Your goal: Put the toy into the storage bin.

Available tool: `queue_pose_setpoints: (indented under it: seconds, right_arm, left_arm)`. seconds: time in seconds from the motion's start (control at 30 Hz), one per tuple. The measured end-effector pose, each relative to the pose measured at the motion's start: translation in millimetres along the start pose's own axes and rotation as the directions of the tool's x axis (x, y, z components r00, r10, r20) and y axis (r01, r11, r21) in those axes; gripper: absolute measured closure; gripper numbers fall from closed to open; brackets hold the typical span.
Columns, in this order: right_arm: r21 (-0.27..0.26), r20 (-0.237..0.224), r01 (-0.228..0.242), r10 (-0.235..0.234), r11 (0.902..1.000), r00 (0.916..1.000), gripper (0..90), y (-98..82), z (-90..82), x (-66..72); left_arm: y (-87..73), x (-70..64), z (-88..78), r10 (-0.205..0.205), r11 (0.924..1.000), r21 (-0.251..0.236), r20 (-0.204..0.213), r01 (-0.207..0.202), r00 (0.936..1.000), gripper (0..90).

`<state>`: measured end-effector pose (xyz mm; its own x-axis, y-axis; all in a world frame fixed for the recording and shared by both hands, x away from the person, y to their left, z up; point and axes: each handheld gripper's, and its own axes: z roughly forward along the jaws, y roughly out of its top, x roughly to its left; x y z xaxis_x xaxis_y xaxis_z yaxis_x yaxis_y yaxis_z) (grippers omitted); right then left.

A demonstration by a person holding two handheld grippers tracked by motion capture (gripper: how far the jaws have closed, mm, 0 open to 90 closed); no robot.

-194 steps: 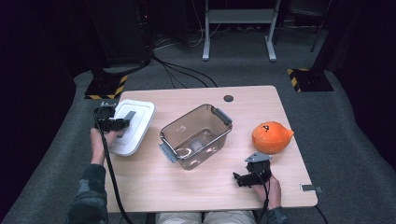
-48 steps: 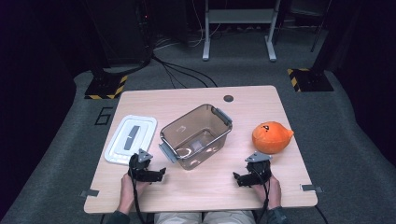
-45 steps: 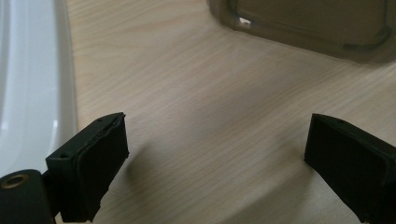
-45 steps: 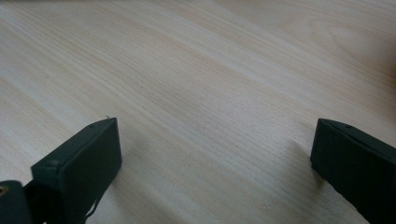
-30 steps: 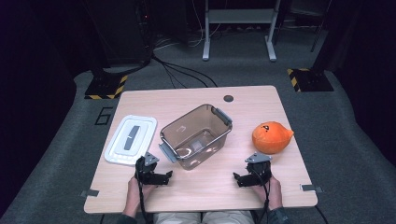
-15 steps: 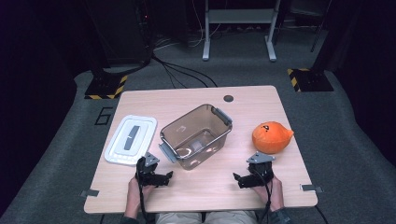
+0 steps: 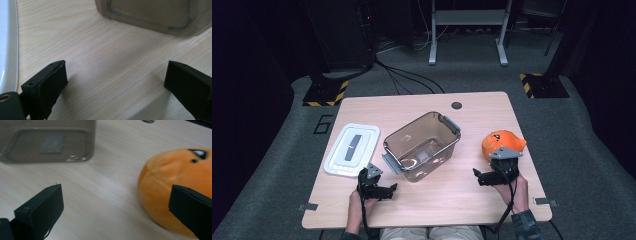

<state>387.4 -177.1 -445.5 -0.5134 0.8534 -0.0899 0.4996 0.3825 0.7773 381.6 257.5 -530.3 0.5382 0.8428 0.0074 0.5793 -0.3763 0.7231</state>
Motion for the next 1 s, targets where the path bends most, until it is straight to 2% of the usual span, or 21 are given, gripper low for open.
queue_pose_setpoints:
  seconds: [0.2, 0.33, 0.47, 0.63, 0.83, 0.93, 0.97, 1.0]
  right_arm:
    - [-0.004, 0.061, -0.076, 0.076, 0.9971, 0.9952, 0.0, 13.0, -0.8, -30.1]
    - [0.023, 0.094, -0.132, 0.129, 0.9910, 0.9872, 0.0, 18.5, 8.5, -48.1]
    - [0.048, 0.134, -0.166, 0.159, 0.9849, 0.9781, 0.0, 21.1, 17.9, -63.5]
    - [0.073, 0.142, -0.188, 0.177, 0.9794, 0.9740, 0.0, 24.9, 23.7, -75.4]
    - [0.086, 0.117, -0.220, 0.210, 0.9716, 0.9708, 0.0, 27.1, 29.3, -86.3]
    - [0.106, 0.115, -0.242, 0.230, 0.9645, 0.9665, 0.0, 28.5, 35.5, -93.9]
    - [0.111, 0.109, -0.247, 0.236, 0.9626, 0.9657, 2.2, 28.4, 36.8, -95.0]
    - [0.111, 0.099, -0.239, 0.229, 0.9645, 0.9684, 6.2, 27.9, 38.1, -96.4]
  left_arm:
    - [0.0, 0.0, 0.0, 0.000, 1.0000, 0.000, 0.000, 0.000, 1.0000, 4.3]
    - [0.0, 0.1, 0.0, 0.000, 1.0000, 0.000, 0.000, 0.000, 1.0000, 4.4]
    - [0.0, 0.1, 0.0, 0.000, 1.0000, 0.000, 0.000, 0.000, 1.0000, 4.4]
    - [0.0, 0.0, 0.0, 0.000, 1.0000, 0.000, 0.000, 0.000, 1.0000, 4.4]
    - [0.0, 0.0, -0.1, 0.001, 1.0000, 0.000, 0.000, -0.001, 1.0000, 4.5]
    - [-0.1, 0.0, 0.0, 0.000, 1.0000, -0.002, 0.001, 0.000, 1.0000, 4.6]
    - [-0.1, 0.1, -0.2, 0.003, 1.0000, -0.001, 0.000, -0.003, 1.0000, 4.6]
    - [-0.1, 0.0, -0.3, 0.005, 1.0000, -0.002, 0.002, -0.005, 1.0000, 4.9]
